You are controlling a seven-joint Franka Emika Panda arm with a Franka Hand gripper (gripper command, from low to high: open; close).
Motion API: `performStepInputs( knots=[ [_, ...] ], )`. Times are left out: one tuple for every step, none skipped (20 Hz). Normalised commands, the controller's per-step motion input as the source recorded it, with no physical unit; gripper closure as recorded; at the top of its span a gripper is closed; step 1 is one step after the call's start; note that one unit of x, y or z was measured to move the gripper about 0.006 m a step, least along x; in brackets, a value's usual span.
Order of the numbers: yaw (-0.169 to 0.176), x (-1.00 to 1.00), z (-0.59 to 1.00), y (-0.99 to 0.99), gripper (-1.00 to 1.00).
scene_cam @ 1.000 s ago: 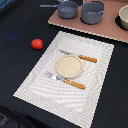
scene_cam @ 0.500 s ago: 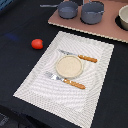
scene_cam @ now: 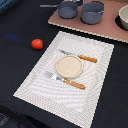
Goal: Place the pan onto the stove and place the fish and sausage into the pan.
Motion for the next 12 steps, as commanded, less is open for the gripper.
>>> performStepInputs(
  knots=[
    [0.012,-0.19,-0.29,0.23,1.0],
    [0.012,-0.15,-0.28,0.26,1.0],
    [0.016,-0.11,-0.3,0.3,1.0],
    [0.019,-0.08,-0.29,0.36,1.0],
    [0.02,-0.07,-0.24,0.35,1.0],
    [0.019,-0.06,-0.18,0.37,1.0],
    [0.024,-0.03,-0.1,0.38,-1.0],
    [0.025,-0.02,0.0,0.39,-1.0],
    [0.02,-0.06,0.0,0.39,-1.0],
    [0.018,-0.1,0.14,0.31,-1.0],
    [0.018,-0.16,0.22,0.24,-1.0],
    [0.007,-0.28,0.26,0.16,-1.0]
  ],
)
